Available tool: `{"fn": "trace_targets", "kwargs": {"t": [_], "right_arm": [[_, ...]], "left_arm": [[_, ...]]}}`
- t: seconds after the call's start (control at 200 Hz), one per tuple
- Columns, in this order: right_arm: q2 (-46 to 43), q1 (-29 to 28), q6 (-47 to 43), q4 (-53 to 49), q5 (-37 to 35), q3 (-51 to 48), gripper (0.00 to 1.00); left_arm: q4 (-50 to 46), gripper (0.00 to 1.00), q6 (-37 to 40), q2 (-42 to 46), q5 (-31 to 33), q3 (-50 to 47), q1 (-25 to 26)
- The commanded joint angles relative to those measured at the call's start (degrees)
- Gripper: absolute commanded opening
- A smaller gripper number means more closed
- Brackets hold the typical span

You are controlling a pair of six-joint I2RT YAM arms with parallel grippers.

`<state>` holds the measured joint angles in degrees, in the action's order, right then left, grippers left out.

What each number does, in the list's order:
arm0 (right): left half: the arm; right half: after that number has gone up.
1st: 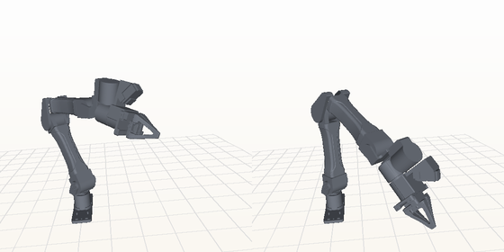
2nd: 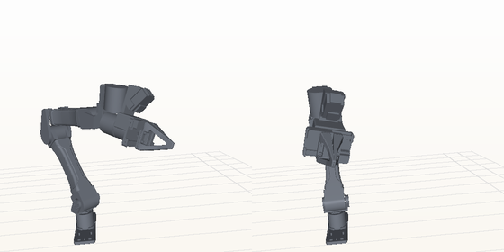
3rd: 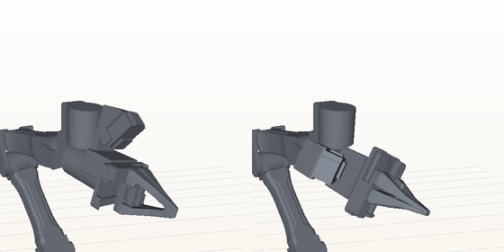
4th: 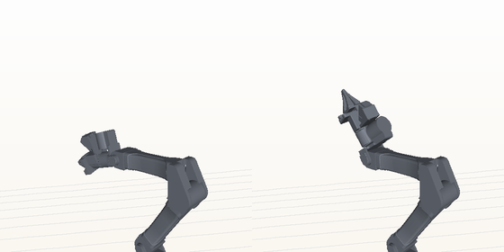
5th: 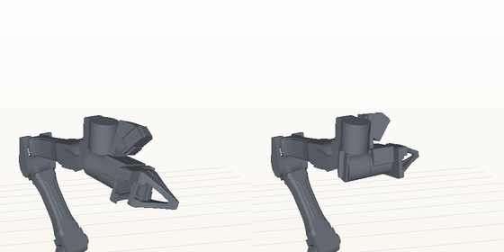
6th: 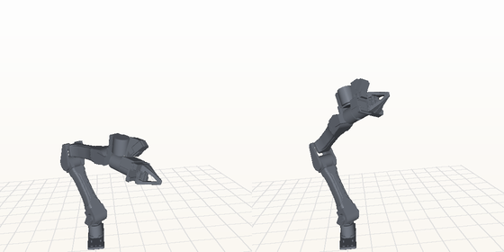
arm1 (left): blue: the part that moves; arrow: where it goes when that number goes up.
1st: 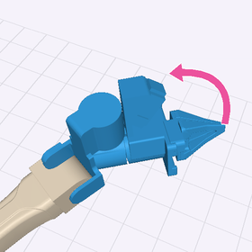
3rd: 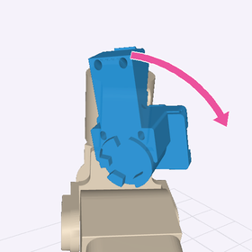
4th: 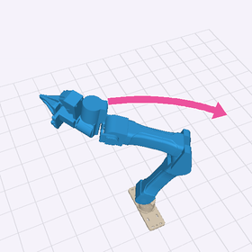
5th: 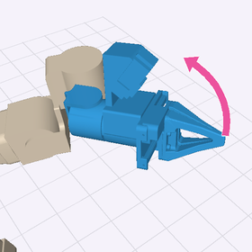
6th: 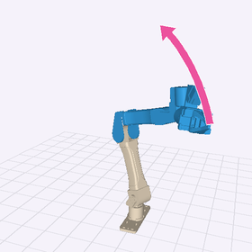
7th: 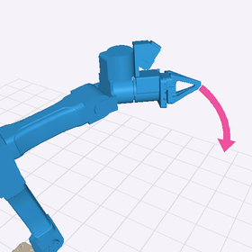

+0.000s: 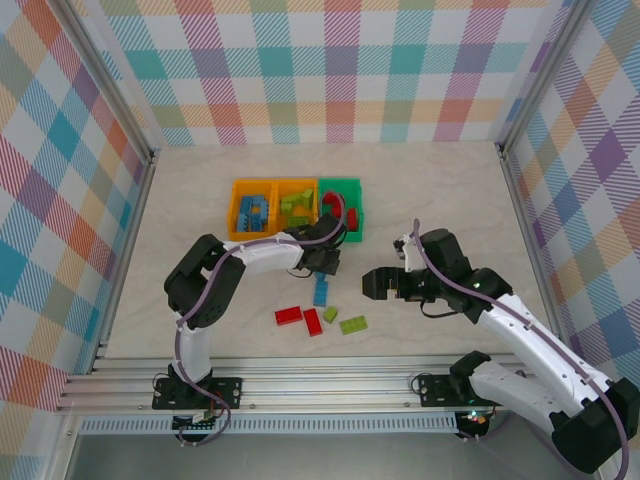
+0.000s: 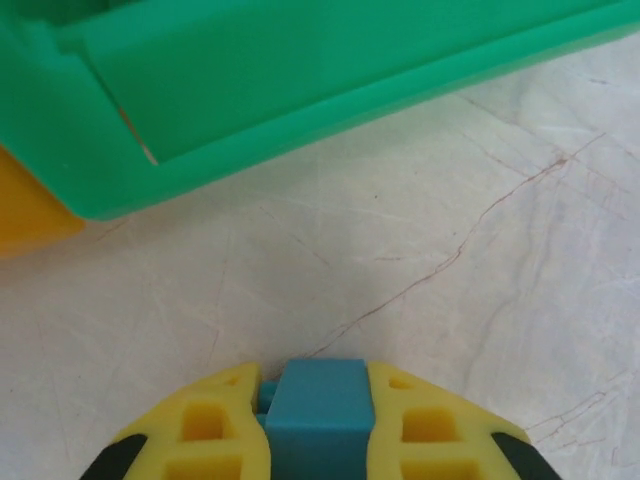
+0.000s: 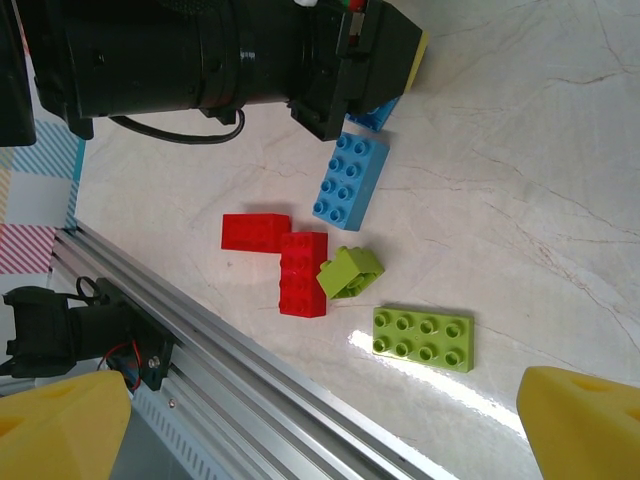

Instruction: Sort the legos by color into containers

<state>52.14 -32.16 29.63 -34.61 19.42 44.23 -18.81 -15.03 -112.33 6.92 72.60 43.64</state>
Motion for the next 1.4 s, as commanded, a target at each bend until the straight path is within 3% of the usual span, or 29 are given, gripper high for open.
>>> {"fn": "trace_targets", "kwargs": {"t": [0.0,0.095,0.225,0.38,0.55,0.81,1.08,1.155,1.265,1.395], "right_arm": [[0.7,0.1,0.9,1.1,2.1,0.7,1.00],[0.5,0.2,0.8,1.9,2.7,0.8,1.00],[-0.4,0.1,1.1,3.1,3.5,0.7,1.00],[-0.9,0.1,1.4,3.7,3.3,0.3,1.00],[-0.9,0.1,1.9,4.1,3.7,-0.2,1.00],[-2.3,0.1,2.1,2.1,2.7,0.2,1.00],[-3.3,0.1,2.3,0.9,1.8,0.3,1.00],[-3.2,0.1,2.5,1.1,1.8,0.1,1.00],[-2.5,0.1,2.6,1.5,1.7,-0.3,1.00],[-0.2,0.1,3.5,0.2,-1.5,0.1,1.00]], "left_arm": [[0.1,0.10,0.3,3.3,-0.3,0.3,0.4],[0.0,0.10,1.4,8.8,2.3,-0.4,0.4],[0.1,0.08,4.1,19.0,10.5,-2.2,-0.4],[0.8,0.08,6.7,27.5,17.0,-4.1,-6.8],[1.4,0.08,5.1,27.2,14.3,-3.7,-19.2],[0.4,0.11,3.3,13.6,7.3,4.9,-27.9],[-1.8,0.36,4.5,6.2,6.4,11.6,-29.3],[-1.7,0.43,4.7,7.6,6.3,10.8,-29.3],[-1.8,0.45,5.0,11.7,4.9,8.5,-29.3],[-2.7,0.44,2.6,21.3,-1.7,3.3,-28.0]]}}
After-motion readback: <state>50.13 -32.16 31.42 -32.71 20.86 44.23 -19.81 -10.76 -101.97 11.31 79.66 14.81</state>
